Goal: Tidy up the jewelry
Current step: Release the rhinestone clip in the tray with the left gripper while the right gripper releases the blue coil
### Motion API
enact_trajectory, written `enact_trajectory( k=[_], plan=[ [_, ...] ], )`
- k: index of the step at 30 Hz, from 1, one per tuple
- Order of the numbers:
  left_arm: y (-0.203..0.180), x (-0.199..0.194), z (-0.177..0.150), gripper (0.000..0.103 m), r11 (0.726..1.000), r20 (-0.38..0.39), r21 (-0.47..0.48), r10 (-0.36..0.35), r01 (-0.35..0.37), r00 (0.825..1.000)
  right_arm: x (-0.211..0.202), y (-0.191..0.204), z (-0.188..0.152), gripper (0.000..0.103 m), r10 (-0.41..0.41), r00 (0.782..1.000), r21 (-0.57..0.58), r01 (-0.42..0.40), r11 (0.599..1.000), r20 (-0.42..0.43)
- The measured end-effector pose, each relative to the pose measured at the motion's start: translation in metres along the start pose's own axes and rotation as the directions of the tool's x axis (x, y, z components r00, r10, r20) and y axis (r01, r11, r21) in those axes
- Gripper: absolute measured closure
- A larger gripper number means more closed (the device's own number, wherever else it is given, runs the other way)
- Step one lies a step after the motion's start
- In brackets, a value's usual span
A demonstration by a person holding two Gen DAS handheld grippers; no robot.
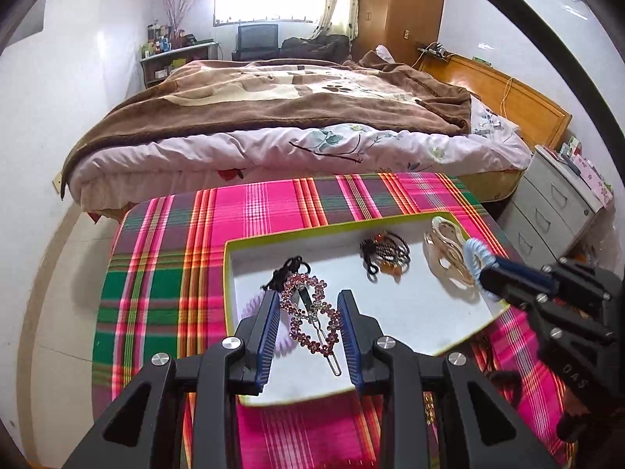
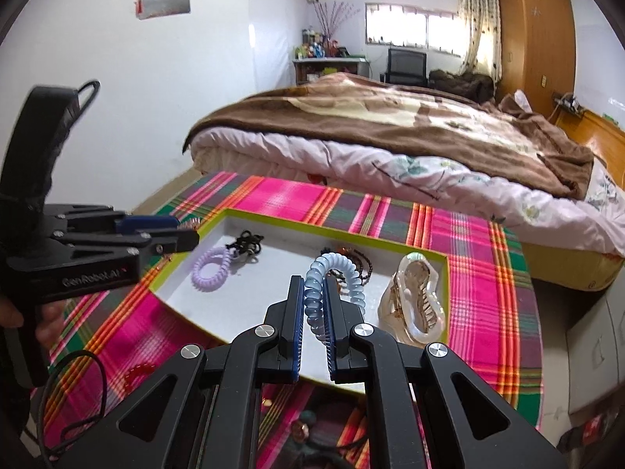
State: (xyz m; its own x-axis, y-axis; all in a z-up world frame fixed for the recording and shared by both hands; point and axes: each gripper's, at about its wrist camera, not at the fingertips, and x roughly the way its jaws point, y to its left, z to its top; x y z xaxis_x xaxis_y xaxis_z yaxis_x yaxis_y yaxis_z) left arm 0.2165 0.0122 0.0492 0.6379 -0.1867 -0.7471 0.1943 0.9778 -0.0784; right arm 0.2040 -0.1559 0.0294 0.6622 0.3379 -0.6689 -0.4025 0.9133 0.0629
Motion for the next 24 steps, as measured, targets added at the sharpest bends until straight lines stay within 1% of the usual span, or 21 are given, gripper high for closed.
enact_trajectory(
  k=[6,10,12,18,24],
  plan=[
    [0.003,0.035,0.012,0.072,0.999,-0.034,-0.01,-0.036,0.036,0.999,0.033,-0.005,-0.005,0.093,-0.007,0.996,0.004,0.007,1.0,-0.094],
    [-0.003,0.058,0.011,0.072,0.999,-0.075,0.004,-0.054,0.054,0.996,0.049,-0.007,-0.008,0.093,-0.018,0.989,-0.007,0.017,1.0,-0.148],
    [-0.005,0.071,0.01,0.072,0.998,-0.101,0.001,-0.06,0.061,0.993,0.055,-0.006,-0.01,0.093,-0.019,0.986,-0.015,0.017,1.0,-0.164],
    [-0.007,0.094,0.007,0.072,0.998,-0.142,-0.007,-0.057,0.056,0.988,0.068,-0.006,-0.014,0.093,-0.016,0.978,-0.038,0.008,0.999,-0.209],
    [-0.003,0.103,0.004,0.072,0.999,-0.167,-0.017,-0.053,0.051,0.984,0.076,-0.009,-0.016,0.093,-0.01,0.972,-0.021,0.006,1.0,-0.233]
  ],
)
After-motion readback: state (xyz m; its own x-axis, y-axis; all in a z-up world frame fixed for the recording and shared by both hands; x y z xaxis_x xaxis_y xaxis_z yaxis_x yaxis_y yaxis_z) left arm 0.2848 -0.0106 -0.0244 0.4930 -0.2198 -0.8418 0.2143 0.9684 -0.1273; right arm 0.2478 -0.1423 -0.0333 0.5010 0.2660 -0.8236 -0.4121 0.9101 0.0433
